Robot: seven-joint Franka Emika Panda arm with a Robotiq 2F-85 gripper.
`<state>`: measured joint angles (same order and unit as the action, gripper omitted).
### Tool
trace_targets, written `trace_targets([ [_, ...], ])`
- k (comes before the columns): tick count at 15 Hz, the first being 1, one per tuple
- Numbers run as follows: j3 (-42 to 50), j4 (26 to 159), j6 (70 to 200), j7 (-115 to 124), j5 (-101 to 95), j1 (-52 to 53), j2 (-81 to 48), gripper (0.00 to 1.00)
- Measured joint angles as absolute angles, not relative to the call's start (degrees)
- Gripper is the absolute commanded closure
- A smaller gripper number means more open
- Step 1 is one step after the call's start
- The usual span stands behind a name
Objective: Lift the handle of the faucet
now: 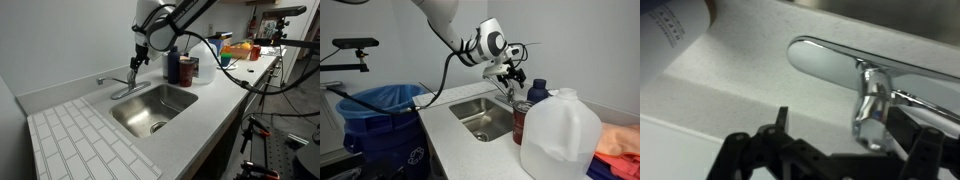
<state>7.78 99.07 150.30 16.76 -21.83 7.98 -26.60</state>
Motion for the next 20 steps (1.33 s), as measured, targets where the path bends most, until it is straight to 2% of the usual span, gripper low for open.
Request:
trace_targets([
  [9, 11.6, 99.6, 151.9, 20.3, -26.9, 11.6, -26.7, 0.00],
  [15, 3.1, 99.4, 151.2, 12.5, -9.1, 6.1, -22.9, 0.00],
  [20, 0.3, 99.4, 148.0, 7.3, -2.6, 4.6, -17.4, 0.00],
])
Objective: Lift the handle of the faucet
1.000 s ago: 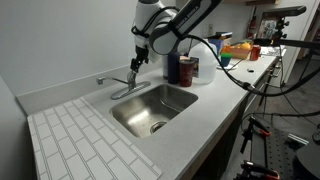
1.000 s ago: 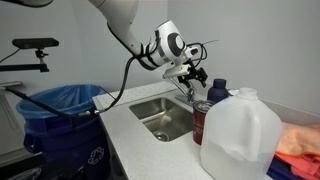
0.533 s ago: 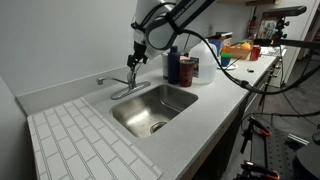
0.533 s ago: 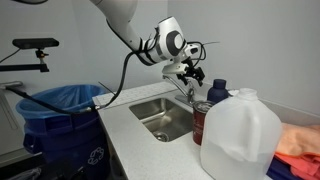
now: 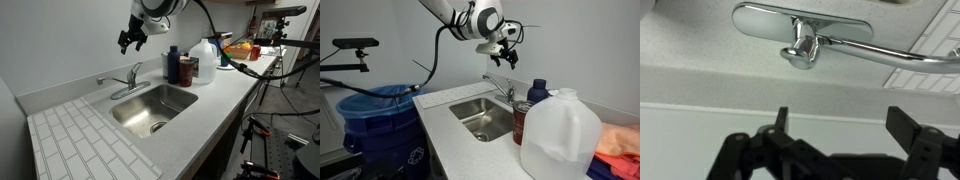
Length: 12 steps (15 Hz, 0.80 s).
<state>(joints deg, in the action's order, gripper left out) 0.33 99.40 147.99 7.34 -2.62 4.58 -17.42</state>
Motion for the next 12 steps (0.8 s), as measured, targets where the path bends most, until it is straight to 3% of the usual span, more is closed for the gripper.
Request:
trace_targets([
  [12, -1.5, 101.6, 139.3, 3.8, 2.8, 3.8, -9.0, 0.00],
])
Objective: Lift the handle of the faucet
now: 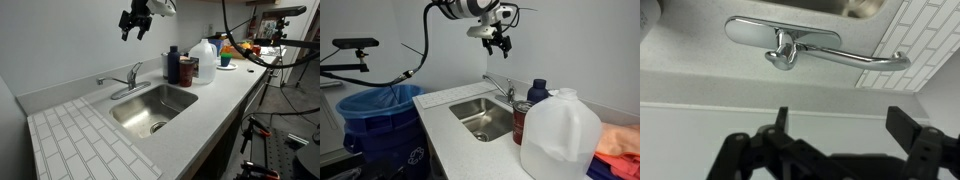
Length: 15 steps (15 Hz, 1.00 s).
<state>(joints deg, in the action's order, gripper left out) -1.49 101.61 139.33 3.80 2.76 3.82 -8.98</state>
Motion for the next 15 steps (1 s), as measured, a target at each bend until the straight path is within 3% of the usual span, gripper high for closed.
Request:
trace_targets([
  [15, -0.6, 105.6, 135.9, 12.1, -4.3, 3.8, -5.0, 0.00],
])
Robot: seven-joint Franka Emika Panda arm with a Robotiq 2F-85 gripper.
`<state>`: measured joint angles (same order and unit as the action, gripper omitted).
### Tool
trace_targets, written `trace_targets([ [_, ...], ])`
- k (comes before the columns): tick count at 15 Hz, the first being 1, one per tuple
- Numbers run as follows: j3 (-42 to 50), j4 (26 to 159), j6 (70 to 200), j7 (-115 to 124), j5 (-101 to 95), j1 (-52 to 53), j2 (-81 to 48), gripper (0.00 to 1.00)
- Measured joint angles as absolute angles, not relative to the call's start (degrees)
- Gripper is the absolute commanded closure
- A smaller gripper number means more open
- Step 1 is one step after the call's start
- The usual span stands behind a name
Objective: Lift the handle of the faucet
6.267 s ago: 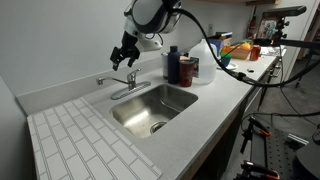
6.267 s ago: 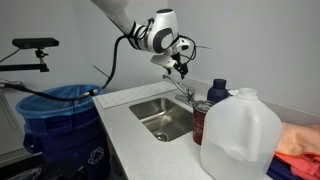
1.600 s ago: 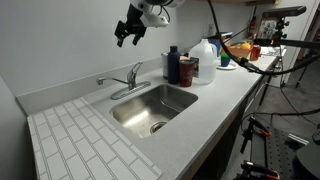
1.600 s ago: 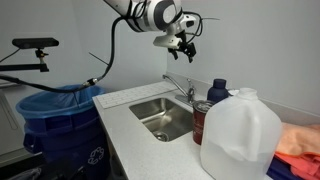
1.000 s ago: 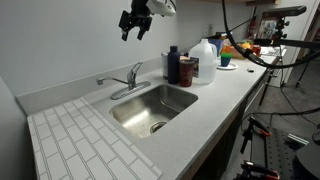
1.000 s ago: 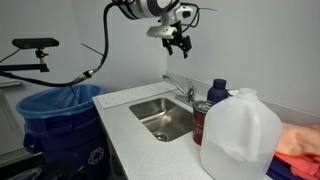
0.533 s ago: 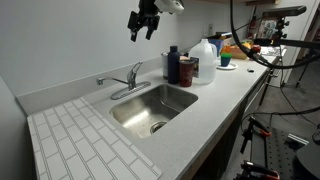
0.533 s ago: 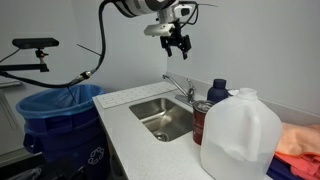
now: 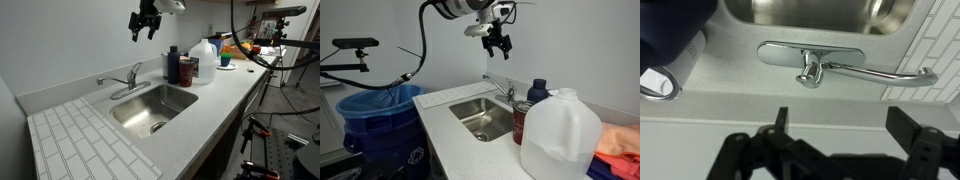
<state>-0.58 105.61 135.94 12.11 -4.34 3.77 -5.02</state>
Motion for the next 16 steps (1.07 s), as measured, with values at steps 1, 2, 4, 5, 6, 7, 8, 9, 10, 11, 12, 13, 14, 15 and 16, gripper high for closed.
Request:
trace_targets([
  [1, -0.6, 105.7, 135.9, 12.5, -4.3, 3.8, -5.0, 0.00],
  [2, -0.6, 105.7, 135.9, 12.8, -4.3, 3.8, -5.0, 0.00],
  [4, -0.6, 105.7, 135.9, 13.0, -4.3, 3.8, -5.0, 0.00],
  [5, -0.6, 105.8, 135.9, 13.0, -4.3, 3.8, -5.0, 0.00],
  [6, -0.6, 105.8, 135.9, 13.0, -4.3, 3.8, -5.0, 0.00],
  [7, -0.6, 105.8, 135.9, 13.0, -4.3, 3.8, -5.0, 0.00],
  [8, -0.6, 105.8, 135.9, 13.0, -4.3, 3.8, -5.0, 0.00],
  [9, -0.6, 105.9, 135.9, 13.0, -4.3, 3.8, -5.0, 0.00],
  [10, -0.6, 105.9, 135.9, 13.0, -4.3, 3.8, -5.0, 0.00],
  [11, -0.6, 105.9, 135.9, 13.0, -4.3, 3.8, -4.9, 0.00],
  [12, -0.6, 106.0, 135.9, 13.0, -4.3, 3.8, -4.9, 0.00],
  [13, -0.6, 106.0, 135.9, 13.0, -4.3, 3.8, -4.9, 0.00],
  [14, -0.6, 106.1, 135.9, 13.0, -4.3, 3.8, -4.9, 0.00],
  [15, -0.6, 106.1, 135.9, 13.0, -4.3, 3.8, -4.8, 0.00],
  [16, -0.6, 106.1, 135.9, 13.0, -4.3, 3.8, -4.8, 0.00],
])
